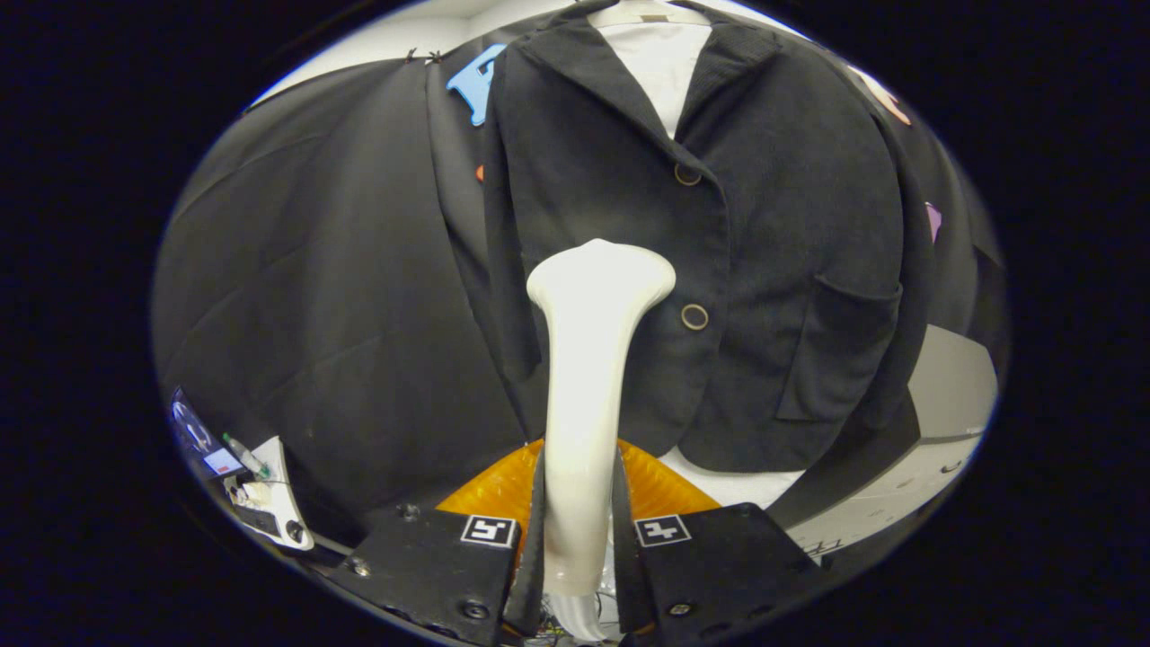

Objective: Iron the clothes twice with a garment steamer, once on the left side and once on the right side.

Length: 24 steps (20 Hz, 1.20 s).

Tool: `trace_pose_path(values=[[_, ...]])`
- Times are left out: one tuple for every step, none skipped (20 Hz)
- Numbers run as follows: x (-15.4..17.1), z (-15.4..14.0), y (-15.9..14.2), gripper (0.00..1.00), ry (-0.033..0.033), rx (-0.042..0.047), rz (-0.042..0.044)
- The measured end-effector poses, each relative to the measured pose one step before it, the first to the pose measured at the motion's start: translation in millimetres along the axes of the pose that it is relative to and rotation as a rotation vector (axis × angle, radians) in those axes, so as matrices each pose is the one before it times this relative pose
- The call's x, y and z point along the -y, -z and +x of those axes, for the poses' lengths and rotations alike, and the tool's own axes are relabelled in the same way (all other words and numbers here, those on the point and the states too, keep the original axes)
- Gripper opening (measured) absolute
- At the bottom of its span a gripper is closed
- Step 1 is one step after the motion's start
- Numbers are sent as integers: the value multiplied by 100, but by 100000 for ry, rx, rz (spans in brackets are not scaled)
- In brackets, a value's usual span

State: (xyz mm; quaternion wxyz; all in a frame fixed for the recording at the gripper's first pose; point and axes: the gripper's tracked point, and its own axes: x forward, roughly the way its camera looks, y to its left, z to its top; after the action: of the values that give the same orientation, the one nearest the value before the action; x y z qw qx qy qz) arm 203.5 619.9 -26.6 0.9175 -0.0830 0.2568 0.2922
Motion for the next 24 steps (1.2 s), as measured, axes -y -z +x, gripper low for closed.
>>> trace_pose_path(values=[[144, 285, 282, 35, 212, -807, 104], [93, 195, 304, 35, 236, -896, 38], [45, 210, 349, 35, 206, -1047, -77], [61, 217, 411, 35, 243, -1003, 51], [-110, 340, 719, 35, 257, -1021, -48], [8, 302, 259, 35, 174, -959, -267], [-36, 92, 264, 35, -11, -927, -132], [-33, 146, 101, 35, -92, -1110, 13], [-10, 161, 61, 35, -41, -1202, 204], [61, 308, 137, 35, 73, -1366, 448], [159, 217, -37, 35, 159, -1210, 455], [-5, 182, 54, 35, 256, -926, 124], [30, 23, -143, 35, 420, -849, -30], [-38, 97, -224, 35, 301, -711, 211], [-5, 41, -5, 35, 195, -669, 236], [24, 72, -196, 35, 197, -595, 195], [28, 34, -136, 35, 229, -454, 141], [20, -64, 231, 35, 166, -351, 107], [96, 143, 369, 35, 77, -277, 170], [42, 122, 61, 35, -110, 14, 651], [91, 186, -46, 35, -129, -6, 347], [128, -84, 43, 35, 16, -13, 392], [66, -98, 67, 35, 131, -91, 354], [97, -41, -33, 35, 63, 33, 286]])
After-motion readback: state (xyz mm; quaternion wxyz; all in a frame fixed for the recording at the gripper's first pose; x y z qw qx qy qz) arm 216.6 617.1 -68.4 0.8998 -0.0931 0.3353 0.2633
